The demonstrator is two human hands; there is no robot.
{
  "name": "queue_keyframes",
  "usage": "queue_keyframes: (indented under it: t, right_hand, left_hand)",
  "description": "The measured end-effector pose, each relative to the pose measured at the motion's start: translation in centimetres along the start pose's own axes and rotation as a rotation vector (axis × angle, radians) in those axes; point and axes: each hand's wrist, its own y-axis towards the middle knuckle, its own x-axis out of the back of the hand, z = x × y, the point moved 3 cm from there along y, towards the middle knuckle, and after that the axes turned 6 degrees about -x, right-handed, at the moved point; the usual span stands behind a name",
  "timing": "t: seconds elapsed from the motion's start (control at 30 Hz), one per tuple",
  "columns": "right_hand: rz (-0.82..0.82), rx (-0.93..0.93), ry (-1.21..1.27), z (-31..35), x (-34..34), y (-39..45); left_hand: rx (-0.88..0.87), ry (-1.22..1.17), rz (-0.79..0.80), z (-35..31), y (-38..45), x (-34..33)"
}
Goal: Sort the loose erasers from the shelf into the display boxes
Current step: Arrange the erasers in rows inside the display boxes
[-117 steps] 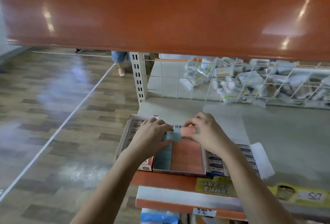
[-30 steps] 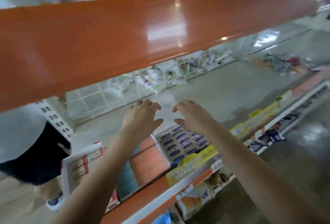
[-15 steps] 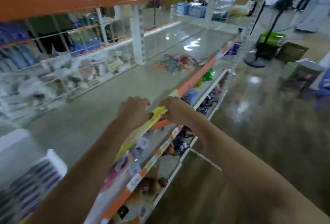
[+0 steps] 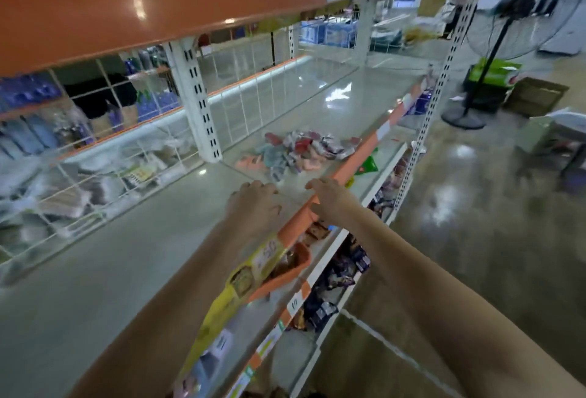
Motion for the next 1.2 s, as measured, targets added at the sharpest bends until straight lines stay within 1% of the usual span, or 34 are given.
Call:
queue_keyframes:
  t: [0.1,0.2,0.27,0.37,0.5,0.57,0.7,0.8,0.87,0.93,1.07,1.13,1.2]
  right_hand:
    - [-0.04,-0.018,-0.008,-1.4,0.8,4.5]
    - [-0.077,0.008,-0.004,-2.3,1.3,7.7]
    - [-0.079,0.019,0.036,-3.0,1.2,9.5]
    - [-0.103,0.037,0.045,-3.8,0.5,11.3]
    - [-0.05,0.102,0.208,-5.1,-0.2,12.4]
    - [-0.004,0.155,0.229,-5.8,0.2,12.9]
    - [0.107,0.267,0.235,-6.2,0.9,14.0]
    - [0.139,0.343,0.249,-6.1,0.8,14.7]
    - [0.119,0.417,0.329,-5.6,1.1,14.6]
    - [0.152,0.466,0.431,-4.4,1.4,14.0]
    - [0.196,0.632,0.513,-0.1,1.1,11.7]
    - [0.196,0.726,0.52,2.5,0.4,10.1]
    - [0.197,0.828,0.545,5.4,-0.2,8.1]
  left_hand:
    - [0.031,-0.029,-0.019,1.9,5.3,-0.4]
    - [0.075,0.005,-0.033,3.4,9.6,-0.8]
    - [0.106,0.022,-0.039,4.0,11.5,-1.0]
    - [0.099,0.042,-0.041,4.5,13.2,-1.5]
    - [0.062,0.025,-0.075,4.8,13.5,-2.1]
    - [0.063,0.017,-0.118,4.9,13.3,-2.3]
    - [0.155,0.068,-0.132,4.6,12.9,-2.6]
    - [0.252,0.008,-0.179,4.5,11.5,-2.7]
    - [0.301,-0.083,-0.247,4.6,9.6,-2.4]
    - [0.371,-0.212,-0.317,4.4,7.1,-1.7]
    - [0.562,-0.443,-0.414,3.4,0.9,-0.3]
    - [0.684,-0.573,-0.504,3.2,-2.7,0.5]
    - [0.795,-0.653,-0.606,3.0,-6.6,1.2]
